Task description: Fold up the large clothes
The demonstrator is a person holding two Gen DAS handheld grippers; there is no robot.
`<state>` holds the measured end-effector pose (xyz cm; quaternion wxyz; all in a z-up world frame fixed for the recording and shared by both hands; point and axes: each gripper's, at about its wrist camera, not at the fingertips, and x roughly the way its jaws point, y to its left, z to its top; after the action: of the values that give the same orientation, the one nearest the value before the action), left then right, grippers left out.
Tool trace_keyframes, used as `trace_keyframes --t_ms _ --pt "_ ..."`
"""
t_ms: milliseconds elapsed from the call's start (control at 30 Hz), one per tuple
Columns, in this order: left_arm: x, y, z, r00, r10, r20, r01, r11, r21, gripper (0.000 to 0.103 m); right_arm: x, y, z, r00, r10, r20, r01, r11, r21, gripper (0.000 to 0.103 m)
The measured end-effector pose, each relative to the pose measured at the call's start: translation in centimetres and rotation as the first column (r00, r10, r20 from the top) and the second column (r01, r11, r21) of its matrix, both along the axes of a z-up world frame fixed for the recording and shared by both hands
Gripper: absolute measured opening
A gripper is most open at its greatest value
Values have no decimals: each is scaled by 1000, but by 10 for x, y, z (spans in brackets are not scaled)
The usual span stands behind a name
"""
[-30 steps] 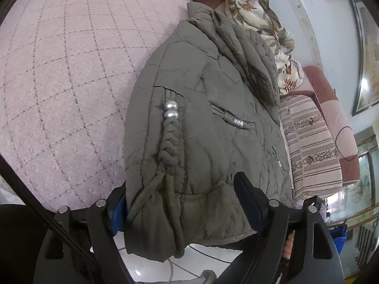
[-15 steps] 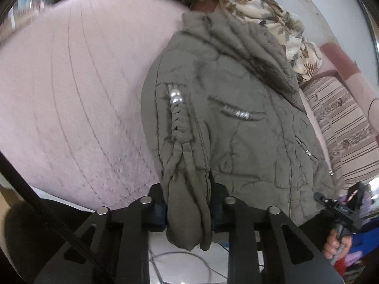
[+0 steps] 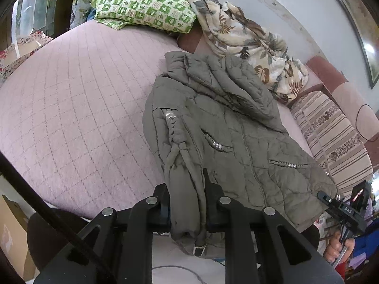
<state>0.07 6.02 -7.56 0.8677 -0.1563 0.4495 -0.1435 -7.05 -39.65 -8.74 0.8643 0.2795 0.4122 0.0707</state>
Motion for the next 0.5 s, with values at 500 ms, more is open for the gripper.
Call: trace_keyframes --t_ms 500 --pt "-12 4 0 1000 4 -26 -3 1000 19 17 -19 -3 3 1000 16 -9 -16 1000 0 18"
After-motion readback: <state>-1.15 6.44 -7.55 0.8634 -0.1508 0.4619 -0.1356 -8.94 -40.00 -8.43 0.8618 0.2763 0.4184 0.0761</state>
